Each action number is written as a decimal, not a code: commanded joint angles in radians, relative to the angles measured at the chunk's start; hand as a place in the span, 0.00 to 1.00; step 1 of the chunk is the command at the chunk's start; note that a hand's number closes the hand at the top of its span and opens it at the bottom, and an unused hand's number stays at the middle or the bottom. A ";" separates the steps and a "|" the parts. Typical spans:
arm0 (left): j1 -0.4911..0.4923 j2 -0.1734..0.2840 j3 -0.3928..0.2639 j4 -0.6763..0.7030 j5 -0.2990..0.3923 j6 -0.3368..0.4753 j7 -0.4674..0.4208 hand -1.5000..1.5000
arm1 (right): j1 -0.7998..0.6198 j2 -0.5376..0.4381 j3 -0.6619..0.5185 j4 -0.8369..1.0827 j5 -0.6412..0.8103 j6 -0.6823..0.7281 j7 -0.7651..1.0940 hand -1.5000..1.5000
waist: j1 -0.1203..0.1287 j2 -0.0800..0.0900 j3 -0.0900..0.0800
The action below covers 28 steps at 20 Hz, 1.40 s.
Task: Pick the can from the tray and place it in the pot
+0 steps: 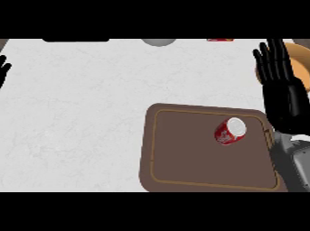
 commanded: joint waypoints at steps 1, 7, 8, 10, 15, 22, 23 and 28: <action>-0.010 -0.085 -0.035 0.011 -0.028 0.016 -0.067 0.50 | -0.030 -0.088 -0.067 0.019 -0.102 0.170 0.018 1.00 | 0.019 -0.001 0.022; -0.034 -0.136 -0.040 -0.048 0.033 0.012 -0.069 0.50 | -0.138 -0.451 -0.042 0.019 0.081 0.472 -0.037 1.00 | 0.010 -0.001 -0.002; -0.025 -0.174 -0.052 -0.072 0.042 0.012 -0.102 0.50 | -0.071 -0.467 -0.088 0.157 0.064 0.500 -0.070 1.00 | 0.032 0.023 0.022; 0.011 -0.224 -0.069 -0.072 0.043 0.015 -0.150 0.50 | -0.023 -0.473 -0.132 0.292 0.012 0.636 -0.252 0.00 | 0.047 0.021 0.027; 0.002 -0.229 -0.079 -0.079 0.031 0.019 -0.134 0.50 | -0.026 -0.517 -0.122 0.432 0.161 0.771 -0.666 0.00 | 0.064 0.014 0.028; -0.024 -0.267 -0.095 -0.044 -0.013 0.053 -0.139 0.50 | -0.065 -0.632 -0.008 0.473 0.412 0.713 -0.804 0.00 | 0.046 0.005 0.024; -0.021 -0.263 -0.091 -0.038 0.003 0.022 -0.150 0.50 | -0.064 -0.658 0.018 0.463 0.444 0.707 -0.778 0.00 | 0.044 0.004 0.023; -0.003 -0.268 -0.093 -0.092 -0.015 0.042 -0.114 0.50 | -0.120 -0.638 0.115 0.344 0.527 0.675 -0.637 0.00 | 0.040 -0.002 0.022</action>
